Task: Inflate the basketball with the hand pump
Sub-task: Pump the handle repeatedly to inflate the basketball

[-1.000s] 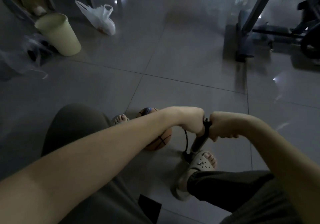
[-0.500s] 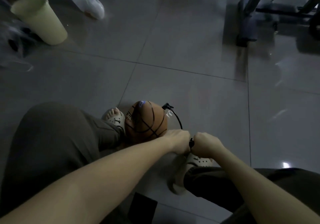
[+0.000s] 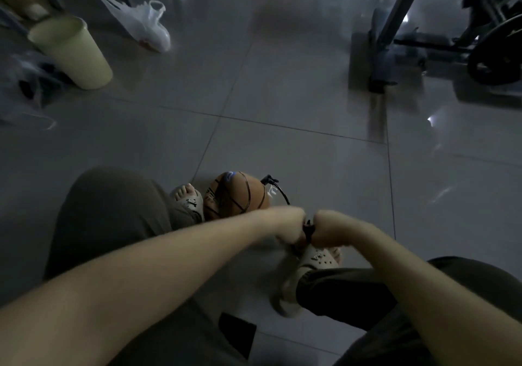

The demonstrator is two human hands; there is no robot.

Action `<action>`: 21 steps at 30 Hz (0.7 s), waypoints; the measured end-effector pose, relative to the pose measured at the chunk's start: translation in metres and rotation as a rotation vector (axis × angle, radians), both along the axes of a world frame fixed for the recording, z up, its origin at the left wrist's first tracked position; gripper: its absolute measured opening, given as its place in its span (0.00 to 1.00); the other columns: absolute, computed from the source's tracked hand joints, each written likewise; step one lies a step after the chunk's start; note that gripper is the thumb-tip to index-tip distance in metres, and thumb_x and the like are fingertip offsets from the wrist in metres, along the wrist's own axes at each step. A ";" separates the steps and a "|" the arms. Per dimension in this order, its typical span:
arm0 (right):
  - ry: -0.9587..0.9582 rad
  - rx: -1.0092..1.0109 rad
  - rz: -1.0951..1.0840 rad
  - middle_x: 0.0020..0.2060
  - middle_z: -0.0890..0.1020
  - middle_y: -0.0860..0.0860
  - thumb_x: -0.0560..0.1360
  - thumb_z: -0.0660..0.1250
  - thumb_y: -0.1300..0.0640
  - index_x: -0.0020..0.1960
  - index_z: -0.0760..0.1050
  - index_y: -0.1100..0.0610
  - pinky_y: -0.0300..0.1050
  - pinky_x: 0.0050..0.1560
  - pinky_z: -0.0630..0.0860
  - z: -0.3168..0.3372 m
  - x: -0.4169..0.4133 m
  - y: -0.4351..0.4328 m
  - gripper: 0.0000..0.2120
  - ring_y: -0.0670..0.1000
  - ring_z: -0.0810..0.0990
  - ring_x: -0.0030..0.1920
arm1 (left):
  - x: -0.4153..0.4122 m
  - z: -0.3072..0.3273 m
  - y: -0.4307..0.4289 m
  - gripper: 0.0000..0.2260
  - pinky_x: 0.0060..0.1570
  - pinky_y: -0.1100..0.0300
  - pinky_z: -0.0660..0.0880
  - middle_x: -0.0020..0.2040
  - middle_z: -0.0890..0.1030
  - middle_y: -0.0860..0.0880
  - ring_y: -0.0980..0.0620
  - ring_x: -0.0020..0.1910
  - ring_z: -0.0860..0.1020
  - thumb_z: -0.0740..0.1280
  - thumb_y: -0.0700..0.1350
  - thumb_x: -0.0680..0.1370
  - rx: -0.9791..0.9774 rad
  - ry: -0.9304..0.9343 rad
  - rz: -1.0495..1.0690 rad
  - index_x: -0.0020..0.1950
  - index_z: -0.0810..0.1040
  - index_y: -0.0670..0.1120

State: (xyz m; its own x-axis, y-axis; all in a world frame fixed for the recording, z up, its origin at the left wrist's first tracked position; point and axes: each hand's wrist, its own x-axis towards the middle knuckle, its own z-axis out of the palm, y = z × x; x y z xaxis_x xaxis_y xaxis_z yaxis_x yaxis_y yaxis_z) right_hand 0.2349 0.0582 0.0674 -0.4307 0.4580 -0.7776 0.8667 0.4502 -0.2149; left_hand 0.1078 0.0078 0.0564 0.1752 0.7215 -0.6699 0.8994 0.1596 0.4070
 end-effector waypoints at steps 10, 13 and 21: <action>-0.025 0.026 -0.061 0.35 0.80 0.52 0.74 0.71 0.55 0.46 0.80 0.60 0.41 0.34 0.74 0.045 -0.011 0.025 0.08 0.49 0.74 0.32 | -0.008 0.039 0.029 0.04 0.31 0.56 0.69 0.36 0.77 0.46 0.48 0.33 0.74 0.70 0.41 0.77 0.010 -0.042 0.078 0.48 0.80 0.41; 0.017 0.065 -0.052 0.35 0.78 0.52 0.74 0.68 0.55 0.40 0.73 0.57 0.41 0.33 0.72 -0.003 0.000 0.014 0.08 0.49 0.74 0.32 | 0.004 -0.002 0.019 0.05 0.28 0.57 0.66 0.33 0.75 0.47 0.49 0.30 0.72 0.68 0.41 0.77 0.032 0.005 0.052 0.41 0.76 0.43; 0.074 0.099 -0.121 0.34 0.76 0.51 0.72 0.65 0.53 0.38 0.70 0.55 0.47 0.35 0.73 -0.065 0.012 0.015 0.08 0.53 0.75 0.34 | 0.010 -0.052 0.022 0.09 0.29 0.56 0.65 0.37 0.76 0.47 0.49 0.32 0.74 0.68 0.48 0.75 0.078 0.096 0.035 0.38 0.71 0.47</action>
